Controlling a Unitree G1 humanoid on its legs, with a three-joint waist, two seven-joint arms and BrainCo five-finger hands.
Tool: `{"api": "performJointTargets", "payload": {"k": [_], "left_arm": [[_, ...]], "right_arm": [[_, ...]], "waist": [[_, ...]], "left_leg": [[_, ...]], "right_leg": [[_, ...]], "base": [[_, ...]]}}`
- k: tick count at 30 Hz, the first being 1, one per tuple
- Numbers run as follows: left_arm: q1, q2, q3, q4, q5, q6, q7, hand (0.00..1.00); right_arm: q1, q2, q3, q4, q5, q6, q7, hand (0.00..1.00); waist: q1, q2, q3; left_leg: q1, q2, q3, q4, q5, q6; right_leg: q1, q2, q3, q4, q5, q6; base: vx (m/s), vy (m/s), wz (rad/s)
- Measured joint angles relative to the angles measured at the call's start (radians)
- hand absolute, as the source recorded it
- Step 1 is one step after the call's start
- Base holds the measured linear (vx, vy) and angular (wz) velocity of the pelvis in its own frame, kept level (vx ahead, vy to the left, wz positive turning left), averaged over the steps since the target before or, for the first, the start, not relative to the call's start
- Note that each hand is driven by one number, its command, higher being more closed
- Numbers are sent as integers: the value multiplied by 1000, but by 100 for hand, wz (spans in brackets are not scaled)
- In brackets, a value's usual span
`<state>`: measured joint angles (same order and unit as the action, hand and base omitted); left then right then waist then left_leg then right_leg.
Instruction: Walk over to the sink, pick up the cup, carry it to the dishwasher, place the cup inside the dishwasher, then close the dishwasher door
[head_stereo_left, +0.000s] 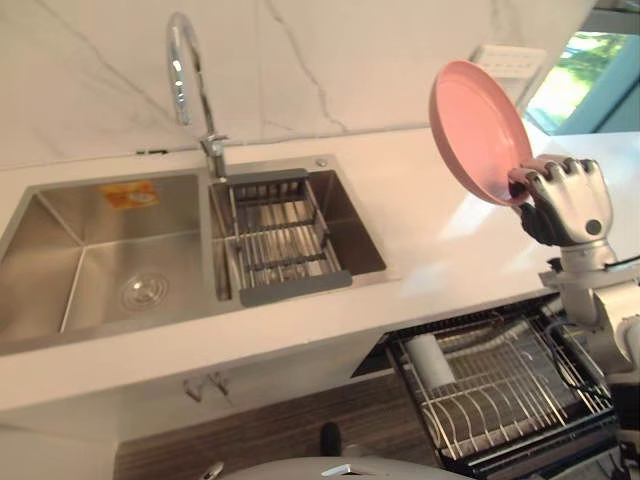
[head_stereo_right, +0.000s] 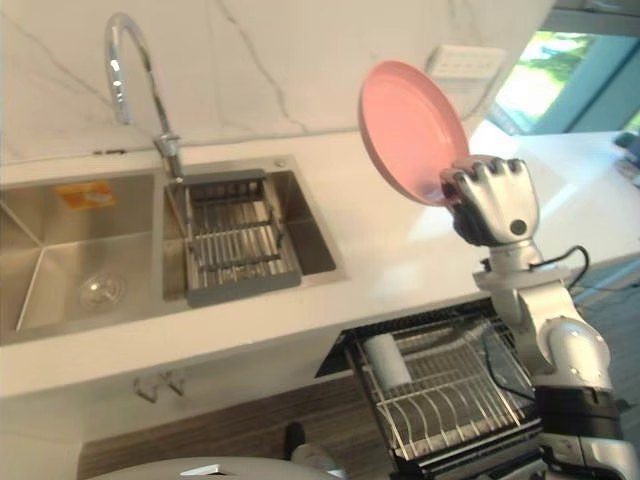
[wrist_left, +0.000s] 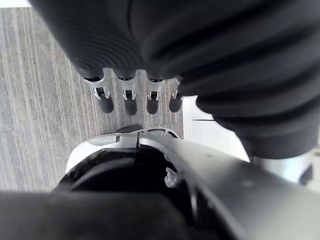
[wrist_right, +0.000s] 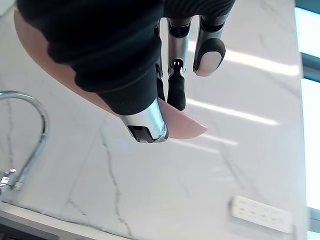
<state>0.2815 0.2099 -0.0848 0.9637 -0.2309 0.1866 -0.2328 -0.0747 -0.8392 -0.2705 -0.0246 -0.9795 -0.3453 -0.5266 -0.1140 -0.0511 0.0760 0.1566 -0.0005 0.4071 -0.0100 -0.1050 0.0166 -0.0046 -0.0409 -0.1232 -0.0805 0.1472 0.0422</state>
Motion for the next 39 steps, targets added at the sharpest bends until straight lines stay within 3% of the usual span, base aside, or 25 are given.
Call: {"api": "performJointTargets", "payload": {"k": [8,16,20,32,39], "left_arm": [[1,8,-7,8,0,21,0,0],[-34,29,-5,8,-36,52,9,0],[-38,28,-4,8,-52,59,9,0],[-75,22,3,-13,-105,58,11,0],[-75,10,4,-31,-121,58,11,0]], "right_arm": [[165,0,-136,-2,0,5,-25,100],[250,53,-191,4,1,31,-101,100],[277,85,-235,29,14,39,-110,100],[300,134,-248,147,44,23,-85,100],[309,177,-244,165,77,67,-39,100]], "waist": [[-53,-11,-2],[-85,-34,51],[-109,-25,69],[-104,6,112],[-93,24,133]], "left_leg": [[-18,4,118,87,-80,8],[-75,24,235,183,-153,16],[-71,30,238,203,-172,16],[-51,42,193,217,-176,12],[-71,32,170,216,-176,12]], "right_leg": [[-64,6,114,49,-8,13],[-121,-10,108,56,-10,13],[-122,-11,89,70,-3,5],[-105,-1,59,79,15,10],[-123,-16,52,95,5,17]], "base": [[-32,38,-47],[-30,39,-44],[56,33,-9],[64,0,1],[-68,-7,7]]}}
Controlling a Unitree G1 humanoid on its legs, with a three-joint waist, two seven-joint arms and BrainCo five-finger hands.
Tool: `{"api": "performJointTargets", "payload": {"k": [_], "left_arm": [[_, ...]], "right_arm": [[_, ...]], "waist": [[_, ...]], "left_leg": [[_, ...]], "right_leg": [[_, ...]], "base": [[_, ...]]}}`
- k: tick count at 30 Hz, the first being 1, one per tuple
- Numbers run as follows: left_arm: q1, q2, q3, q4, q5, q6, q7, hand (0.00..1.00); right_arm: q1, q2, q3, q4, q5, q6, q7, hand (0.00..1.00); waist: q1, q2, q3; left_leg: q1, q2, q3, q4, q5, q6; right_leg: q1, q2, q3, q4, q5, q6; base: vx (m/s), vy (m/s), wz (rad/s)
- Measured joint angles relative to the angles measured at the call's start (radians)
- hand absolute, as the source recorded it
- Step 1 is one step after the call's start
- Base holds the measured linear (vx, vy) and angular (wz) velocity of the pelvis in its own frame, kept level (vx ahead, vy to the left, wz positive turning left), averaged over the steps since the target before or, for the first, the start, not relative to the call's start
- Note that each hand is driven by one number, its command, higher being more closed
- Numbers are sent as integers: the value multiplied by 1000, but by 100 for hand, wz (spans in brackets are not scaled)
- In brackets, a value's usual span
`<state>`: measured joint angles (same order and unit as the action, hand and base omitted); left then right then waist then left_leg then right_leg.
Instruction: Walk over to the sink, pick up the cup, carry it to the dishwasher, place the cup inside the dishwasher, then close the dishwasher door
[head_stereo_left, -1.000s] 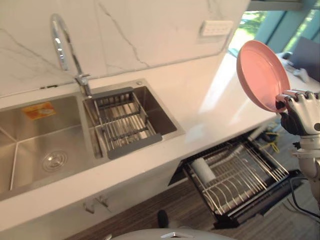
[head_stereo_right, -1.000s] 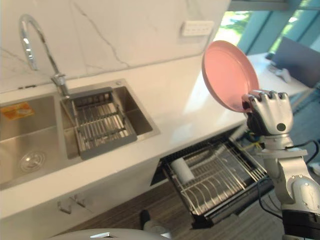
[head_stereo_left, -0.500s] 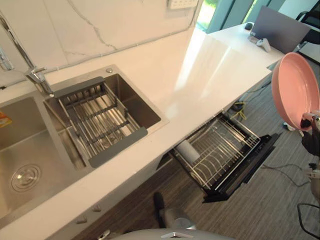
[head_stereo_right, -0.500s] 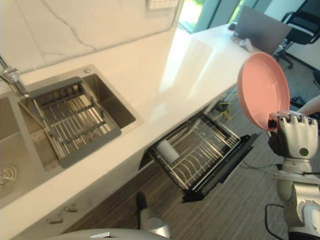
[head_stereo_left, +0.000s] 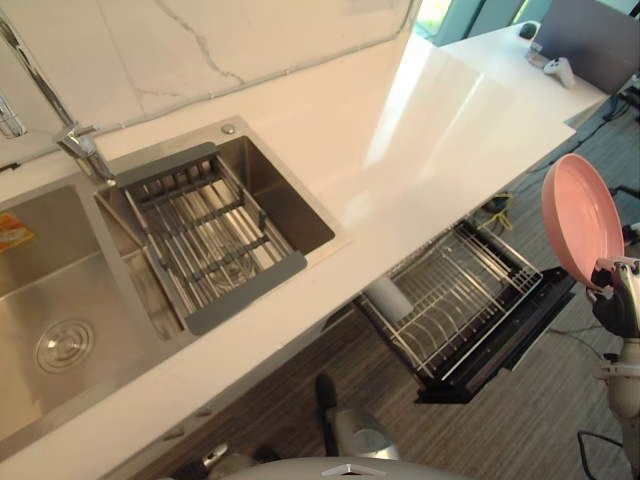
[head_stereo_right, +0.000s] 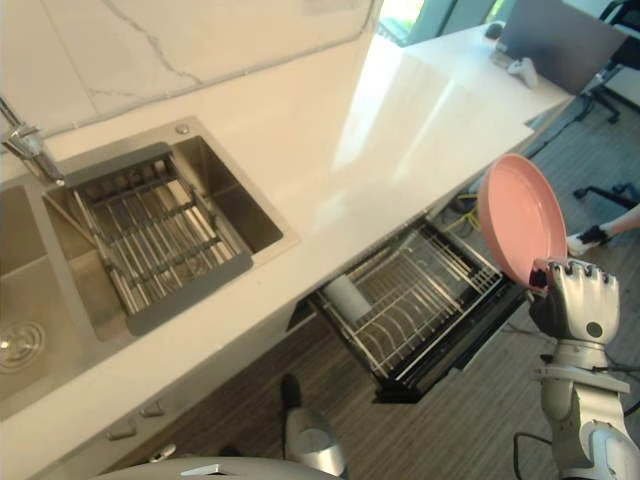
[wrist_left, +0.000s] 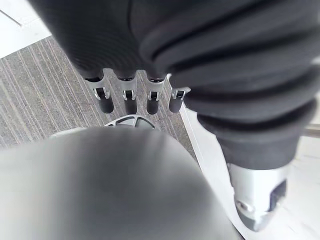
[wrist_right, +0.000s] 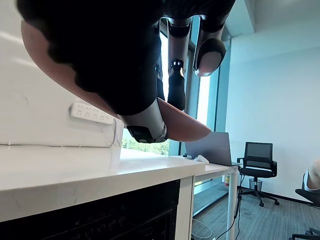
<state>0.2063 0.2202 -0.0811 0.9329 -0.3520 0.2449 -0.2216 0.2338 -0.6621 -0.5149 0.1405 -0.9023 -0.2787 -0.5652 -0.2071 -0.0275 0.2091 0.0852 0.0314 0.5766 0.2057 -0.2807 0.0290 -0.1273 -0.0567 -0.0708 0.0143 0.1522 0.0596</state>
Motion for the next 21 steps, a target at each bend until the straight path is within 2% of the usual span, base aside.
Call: {"api": "performJointTargets", "payload": {"k": [2,7,13,14,15,21], "left_arm": [[-5,0,0,-1,0,1,-1,0],[-17,1,0,-1,0,10,-1,0],[-20,-2,0,-20,0,9,-3,0],[-30,-2,-1,-20,0,9,-3,0],[-35,-3,-1,-20,0,8,-3,0],[-78,2,-1,-37,-21,6,-3,0]], "right_arm": [[-4,28,1,29,13,38,19,100],[-5,36,2,153,53,121,36,100],[-55,65,39,193,81,178,61,100],[-65,67,55,195,86,190,64,100],[-81,68,76,199,91,200,66,100],[-161,68,131,239,96,235,83,100]], "waist": [[5,-1,7],[17,12,19],[21,27,38],[23,38,53],[25,35,66],[41,56,139]], "left_leg": [[-16,0,-6,-2,1,1],[-28,0,-33,-10,10,8],[-52,-7,-45,-14,17,13],[-56,-9,-48,-13,18,16],[-70,-12,-54,-13,21,19],[-116,-21,-78,6,38,25]], "right_leg": [[-15,-1,-7,1,-6,-8],[-16,-7,-36,-2,-7,-9],[-37,-13,-48,-2,1,-2],[-40,-15,-49,-2,2,-2],[-52,-17,-51,-1,4,-1],[-84,-31,-65,-2,15,1]], "base": [[-45,-38,8],[-19,-33,17],[-2,-7,5],[-4,2,5],[3,1,6],[6,2,11]]}}
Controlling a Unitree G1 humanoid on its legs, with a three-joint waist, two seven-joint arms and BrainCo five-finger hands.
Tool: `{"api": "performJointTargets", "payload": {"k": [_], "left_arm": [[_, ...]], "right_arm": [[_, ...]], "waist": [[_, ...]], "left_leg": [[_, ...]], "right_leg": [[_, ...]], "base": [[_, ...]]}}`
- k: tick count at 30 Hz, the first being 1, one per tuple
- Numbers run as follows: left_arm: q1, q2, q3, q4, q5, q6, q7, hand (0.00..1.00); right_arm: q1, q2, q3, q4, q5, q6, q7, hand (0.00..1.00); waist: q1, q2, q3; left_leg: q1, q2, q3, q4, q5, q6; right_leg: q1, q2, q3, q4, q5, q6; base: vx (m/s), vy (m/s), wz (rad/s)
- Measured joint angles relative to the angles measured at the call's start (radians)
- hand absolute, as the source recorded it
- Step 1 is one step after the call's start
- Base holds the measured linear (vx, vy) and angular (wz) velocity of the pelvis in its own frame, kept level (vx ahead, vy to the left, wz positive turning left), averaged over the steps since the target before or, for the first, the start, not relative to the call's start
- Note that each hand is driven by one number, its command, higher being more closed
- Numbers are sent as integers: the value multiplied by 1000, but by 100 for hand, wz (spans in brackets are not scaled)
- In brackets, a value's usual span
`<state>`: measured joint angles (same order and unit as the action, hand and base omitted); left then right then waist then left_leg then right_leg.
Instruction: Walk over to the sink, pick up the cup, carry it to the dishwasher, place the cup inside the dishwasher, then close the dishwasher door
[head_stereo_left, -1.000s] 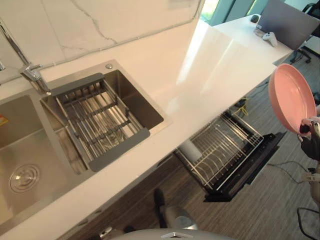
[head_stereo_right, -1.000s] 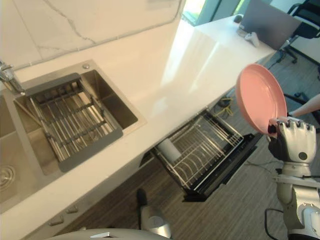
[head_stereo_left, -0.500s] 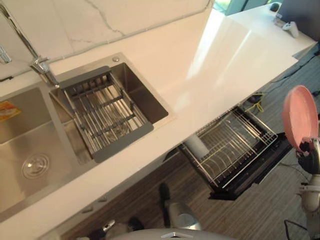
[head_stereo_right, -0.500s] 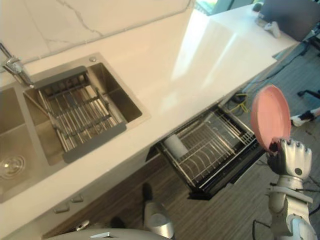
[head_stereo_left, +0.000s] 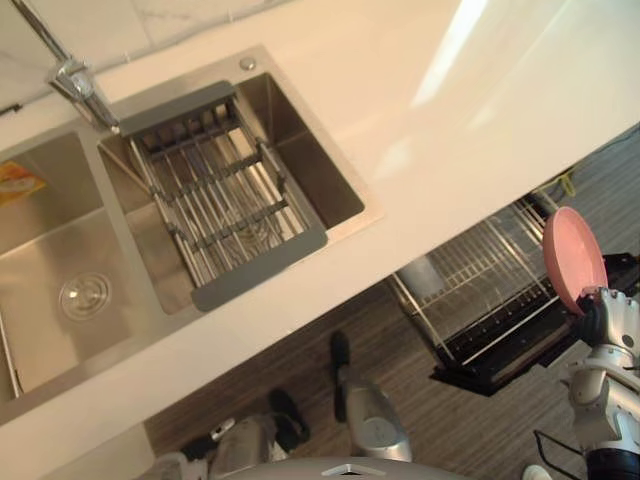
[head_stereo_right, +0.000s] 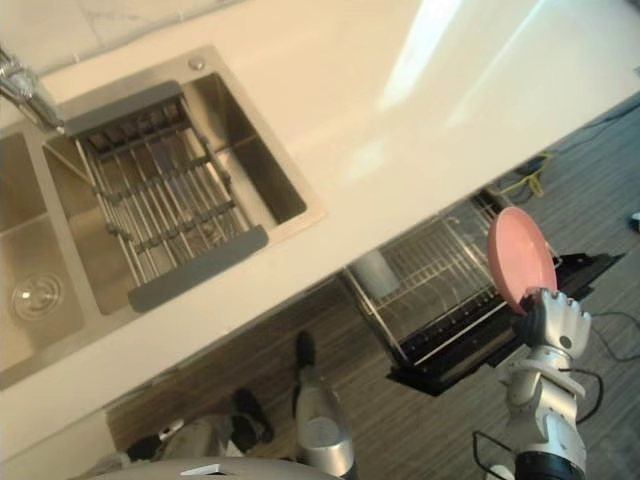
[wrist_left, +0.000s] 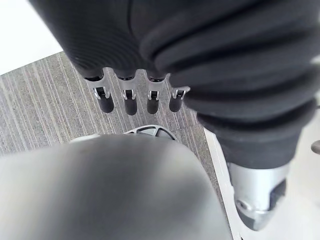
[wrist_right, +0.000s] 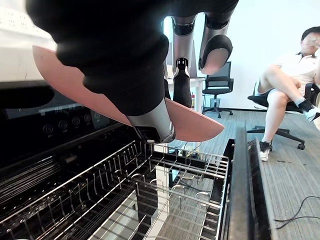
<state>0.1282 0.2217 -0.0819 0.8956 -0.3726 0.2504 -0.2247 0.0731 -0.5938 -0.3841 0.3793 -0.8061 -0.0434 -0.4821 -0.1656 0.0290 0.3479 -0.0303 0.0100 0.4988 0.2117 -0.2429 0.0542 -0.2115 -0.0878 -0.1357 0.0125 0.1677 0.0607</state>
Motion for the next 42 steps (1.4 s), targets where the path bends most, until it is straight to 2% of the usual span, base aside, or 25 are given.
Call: {"api": "performJointTargets", "payload": {"k": [3,8,11,15,19,21,25,26,29,31,39,42], "left_arm": [[-10,2,0,-26,-25,-6,0,0],[-58,-7,-4,-59,-72,-10,3,0],[-95,-14,-11,-61,-104,-12,8,0],[-114,-16,-13,-58,-137,-17,26,0],[-123,-15,-22,-45,-141,-19,27,0],[-142,-17,-41,-28,-159,-22,26,0],[-155,-18,-53,-14,-176,-30,25,0],[-157,-18,-64,-10,-178,-33,25,0],[-167,-31,-100,2,-194,-36,22,0],[-176,-39,-104,11,-196,-38,22,0],[-184,-46,-122,18,-209,-46,21,0],[-184,-47,-117,15,-148,-45,-3,0]], "right_arm": [[-42,-2,28,9,27,10,0,100],[-107,-11,69,47,39,35,16,100],[-165,-31,110,114,98,69,24,100],[-206,-48,129,195,183,121,28,100],[-246,-57,147,270,240,154,25,100],[-285,-96,149,312,263,163,26,100],[-339,-137,168,336,271,189,51,100],[-357,-144,183,355,272,201,71,0],[-361,-154,185,371,342,243,142,0],[-368,-154,190,396,374,261,155,0],[-422,-153,194,382,449,310,133,0],[-420,-152,175,376,498,309,127,0]], "waist": [[3,10,34],[25,28,74],[32,33,90],[46,55,111],[56,73,122],[59,97,137],[59,124,151],[61,130,154],[70,152,160],[76,154,159],[81,156,157],[78,156,157]], "left_leg": [[-25,-1,-30,14,4,-3],[-78,-15,-62,14,21,8],[-113,-27,-84,14,35,9],[-144,-35,-107,15,45,19],[-184,-43,-117,15,54,23],[-208,-51,-121,16,58,26],[-231,-62,-140,17,62,32],[-235,-63,-141,16,62,32],[-235,-64,-141,15,64,29],[-235,-66,-142,13,71,18],[-232,-67,-144,12,77,14],[-220,-67,-144,12,78,13]], "right_leg": [[-4,-8,-20,-4,0,0],[-34,-16,-43,-19,15,-1],[-54,-27,-55,-38,33,-1],[-76,-35,-70,-37,40,-2],[-118,-42,-68,-31,48,-6],[-143,-48,-63,-30,57,-5],[-170,-52,-48,-29,66,-5],[-175,-52,-44,-29,68,-5],[-177,-55,-42,-29,68,-5],[-179,-58,-40,-29,69,-6],[-177,-55,-41,-28,70,-7],[-166,-55,-41,-27,70,-7]], "base": [[7,2,25],[-16,-3,19],[-34,17,18],[-32,17,16],[-31,19,4],[0,0,0],[-20,23,-6],[-12,13,-8],[5,4,-2],[0,0,0],[0,0,0],[0,0,0]]}}
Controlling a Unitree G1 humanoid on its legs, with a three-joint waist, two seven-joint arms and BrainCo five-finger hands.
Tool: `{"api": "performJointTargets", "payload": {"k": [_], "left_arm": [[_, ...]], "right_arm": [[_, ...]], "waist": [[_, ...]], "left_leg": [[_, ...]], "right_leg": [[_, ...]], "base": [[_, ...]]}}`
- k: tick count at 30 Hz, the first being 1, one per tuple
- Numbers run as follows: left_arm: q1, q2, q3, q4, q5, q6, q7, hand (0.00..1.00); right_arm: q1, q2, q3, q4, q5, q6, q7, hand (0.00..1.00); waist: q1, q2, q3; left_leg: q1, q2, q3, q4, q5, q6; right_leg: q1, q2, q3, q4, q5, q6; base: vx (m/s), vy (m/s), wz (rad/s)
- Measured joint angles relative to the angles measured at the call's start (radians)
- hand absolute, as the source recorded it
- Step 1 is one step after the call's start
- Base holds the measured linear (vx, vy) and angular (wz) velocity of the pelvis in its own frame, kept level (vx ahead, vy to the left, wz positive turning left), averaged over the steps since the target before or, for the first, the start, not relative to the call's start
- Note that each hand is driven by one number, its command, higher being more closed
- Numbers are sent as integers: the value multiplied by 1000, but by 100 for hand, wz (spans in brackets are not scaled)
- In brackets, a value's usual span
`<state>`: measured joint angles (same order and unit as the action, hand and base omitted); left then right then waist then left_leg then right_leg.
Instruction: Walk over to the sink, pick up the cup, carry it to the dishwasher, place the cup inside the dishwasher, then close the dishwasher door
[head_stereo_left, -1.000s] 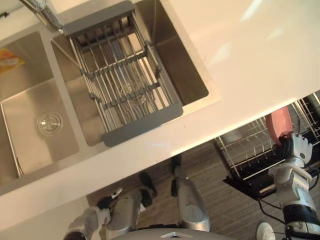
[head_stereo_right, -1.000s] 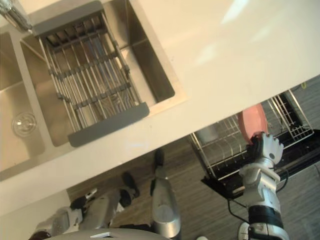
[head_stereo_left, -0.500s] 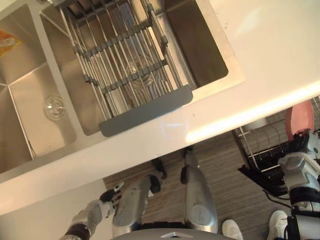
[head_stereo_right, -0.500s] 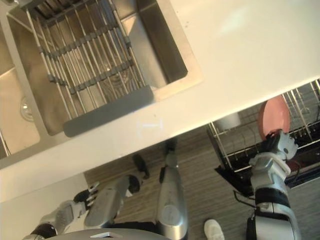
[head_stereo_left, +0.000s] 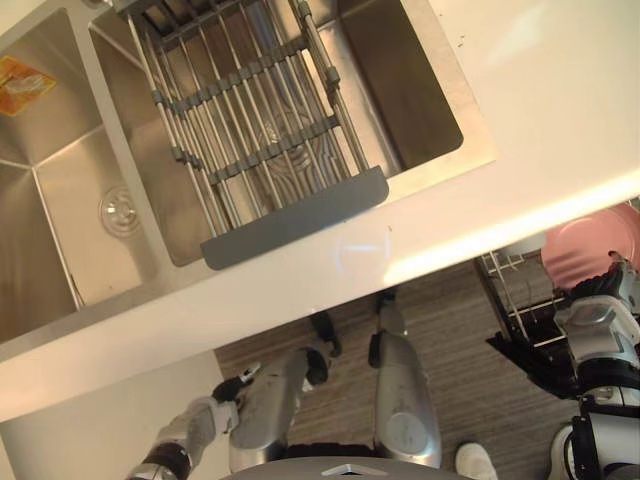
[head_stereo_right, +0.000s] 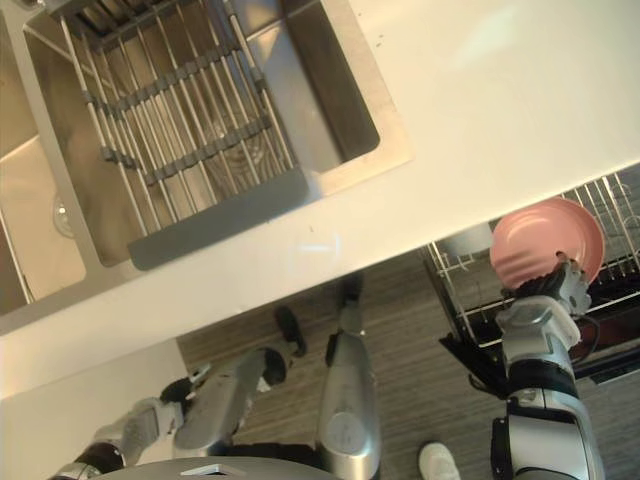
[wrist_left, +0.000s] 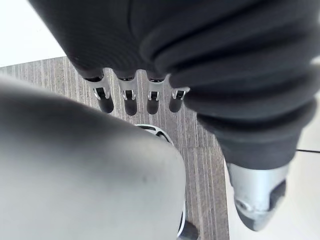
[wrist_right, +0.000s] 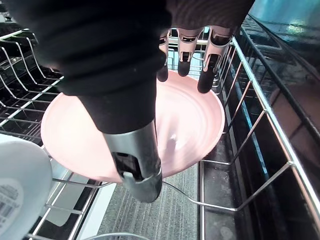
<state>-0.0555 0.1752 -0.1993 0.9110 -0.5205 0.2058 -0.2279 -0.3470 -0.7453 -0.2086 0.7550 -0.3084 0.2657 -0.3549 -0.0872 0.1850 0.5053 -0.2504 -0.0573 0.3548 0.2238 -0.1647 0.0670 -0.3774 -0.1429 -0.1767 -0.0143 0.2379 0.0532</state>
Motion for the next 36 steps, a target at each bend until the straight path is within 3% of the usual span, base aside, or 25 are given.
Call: {"api": "performJointTargets", "payload": {"k": [4,7,9,10,12,13,15,16,19,20,21,22,24,25,26,27,29,30,34,36], "left_arm": [[10,0,3,-32,110,33,-49,0],[33,1,38,-60,133,87,-83,0],[49,0,78,-75,156,114,-96,0],[52,3,89,-75,188,120,-114,0],[49,21,89,-70,250,133,-125,0],[53,36,92,-52,285,136,-135,0],[74,55,107,-14,331,140,-153,0],[88,60,129,4,333,145,-152,0],[110,70,164,26,368,172,-152,0],[129,61,194,31,374,171,-150,0],[141,58,207,46,379,177,-155,0],[140,59,207,47,380,182,-156,0],[138,50,231,52,388,220,-150,0],[138,47,236,55,389,225,-147,0],[141,30,238,72,391,232,-146,0],[142,30,237,84,390,233,-146,0],[149,31,238,82,381,231,-141,0],[144,31,236,84,365,231,-130,0],[152,2,227,106,298,233,-85,0],[165,-9,224,108,263,227,-66,0]], "right_arm": [[38,19,-79,-98,46,-10,-28,0],[55,70,-89,-215,46,-32,-37,0],[58,95,-78,-238,47,-67,-42,0],[57,109,-73,-239,50,-91,-48,0],[68,133,-73,-269,93,-120,-48,0],[97,151,-80,-319,126,-126,-48,0],[119,176,-92,-357,159,-133,-38,0],[143,185,-120,-386,197,-134,-27,0],[149,181,-194,-391,297,-141,8,0],[150,179,-220,-392,339,-157,7,0],[150,178,-265,-388,428,-190,5,0],[150,178,-271,-386,440,-196,5,0],[151,175,-288,-384,574,-246,8,0],[142,175,-290,-384,599,-256,9,0],[147,178,-325,-378,653,-280,16,0],[152,175,-367,-338,707,-313,18,0],[155,175,-408,-269,763,-335,21,0],[155,183,-404,-258,822,-336,43,0],[177,208,-403,-229,929,-302,140,0],[205,240,-409,-229,938,-290,177,0]], "waist": [[-13,-1,0],[-20,-10,4],[-16,-24,3],[-1,-39,9],[-10,-76,5],[-25,-107,-10],[-29,-152,-40],[-34,-188,-62],[-45,-222,-100],[-43,-225,-106],[-45,-229,-115],[-47,-229,-118],[-52,-218,-131],[-51,-214,-137],[-50,-187,-162],[-56,-190,-165],[-42,-195,-190],[-33,-193,-198],[-37,-146,-217],[-35,-144,-220]], "left_leg": [[50,4,0,5,-9,-4],[67,41,-25,147,-97,17],[68,45,-148,260,-150,17],[92,49,-218,287,-206,7],[166,59,-160,287,-237,7],[204,61,-117,272,-239,12],[248,69,-44,234,-237,13],[276,74,4,203,-229,14],[321,105,93,172,-216,-1],[333,119,119,173,-215,-1],[345,135,144,182,-216,-3],[344,137,143,185,-216,-3],[356,148,130,186,-211,-14],[358,156,123,177,-206,-9],[354,183,112,150,-201,-23],[376,181,109,133,-190,-42],[370,182,110,140,-182,-55],[365,182,109,140,-174,-71],[363,190,56,74,-126,-106],[374,186,44,37,-105,-114]], "right_leg": [[47,6,6,5,-9,2],[66,53,69,71,-47,-1],[81,84,140,107,-53,0],[93,122,199,123,-55,4],[116,149,254,139,-66,16],[132,145,250,141,-70,15],[138,137,223,143,-82,-3],[136,126,187,145,-85,-12],[151,114,70,182,-102,-43],[154,107,18,204,-114,-59],[140,90,-61,268,-148,-100],[135,89,-68,278,-149,-102],[132,122,-52,300,-111,-114],[135,137,-35,282,-88,-92],[132,140,-24,319,-147,-119],[136,79,-42,460,-272,-108],[198,22,-49,422,-322,-43],[243,29,-48,325,-305,11],[273,61,-72,236,-260,-12],[291,62,-86,215,-254,-17]], "base": [[16,9,-9],[9,1,-75],[-25,-7,-126],[-80,75,-167],[-69,93,-141],[-99,75,-113],[-86,66,-117],[8,11,-97],[94,-15,-93],[118,-54,-82],[123,-70,-57],[104,-78,-34],[26,-87,-38],[-58,-157,-42],[-27,-147,-1],[19,-143,14],[51,-128,-2],[28,-159,-19],[-1,-147,8],[-74,-94,23]]}}
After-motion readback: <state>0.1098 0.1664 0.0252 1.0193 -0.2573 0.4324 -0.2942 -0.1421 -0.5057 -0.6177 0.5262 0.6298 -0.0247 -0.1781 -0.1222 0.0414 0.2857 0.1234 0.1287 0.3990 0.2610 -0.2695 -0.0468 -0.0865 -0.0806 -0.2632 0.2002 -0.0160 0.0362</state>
